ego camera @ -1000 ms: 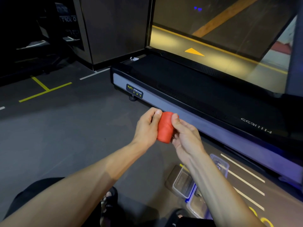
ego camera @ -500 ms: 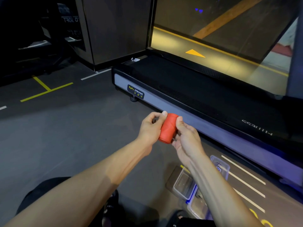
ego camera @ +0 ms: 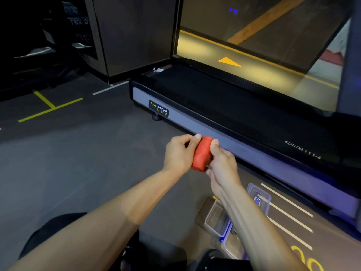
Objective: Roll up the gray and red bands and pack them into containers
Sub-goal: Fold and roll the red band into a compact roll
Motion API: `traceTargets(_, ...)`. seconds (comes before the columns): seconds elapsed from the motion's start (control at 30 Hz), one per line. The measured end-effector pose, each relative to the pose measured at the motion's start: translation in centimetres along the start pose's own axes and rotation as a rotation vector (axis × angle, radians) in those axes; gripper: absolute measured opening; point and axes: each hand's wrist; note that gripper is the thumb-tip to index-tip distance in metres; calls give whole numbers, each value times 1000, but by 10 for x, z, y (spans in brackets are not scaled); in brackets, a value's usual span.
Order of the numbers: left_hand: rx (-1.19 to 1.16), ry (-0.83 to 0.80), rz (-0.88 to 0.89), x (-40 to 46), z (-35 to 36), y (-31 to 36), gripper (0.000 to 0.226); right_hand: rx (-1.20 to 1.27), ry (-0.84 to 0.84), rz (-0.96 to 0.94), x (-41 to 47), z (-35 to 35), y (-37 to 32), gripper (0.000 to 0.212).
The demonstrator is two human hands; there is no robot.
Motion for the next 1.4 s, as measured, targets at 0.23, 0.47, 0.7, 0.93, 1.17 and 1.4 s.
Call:
traceTargets(0.23,-49,-423,-22,2,3,-6,52,101,30,75,7,-10,-11,37)
traceTargets(0.47,-308,-357,-73,11,-2,12,25,202,-347,198,13,-34,-37,51)
traceTargets(0.7,-251,-392,-13,3,4,7,31,30,-229,38,18,-45,-30,34)
traceTargets(0.93,127,-551,116,13,15,-3,42,-239,-103,-132,49,-55,-38,11)
traceTargets(1.17,511,-875,244,55,9,-35,36,-375,133,41,120,-114,39,26)
traceTargets(1.4,566,-993,95,63,29,-137,26,-501,304,338,165,-165,180,29)
Point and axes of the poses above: each hand's wrist, its own x-axis towards the middle knuckle, its own z-axis out of the palm, y = z × x, and after that the axes turned 9 degrees about y, right-handed
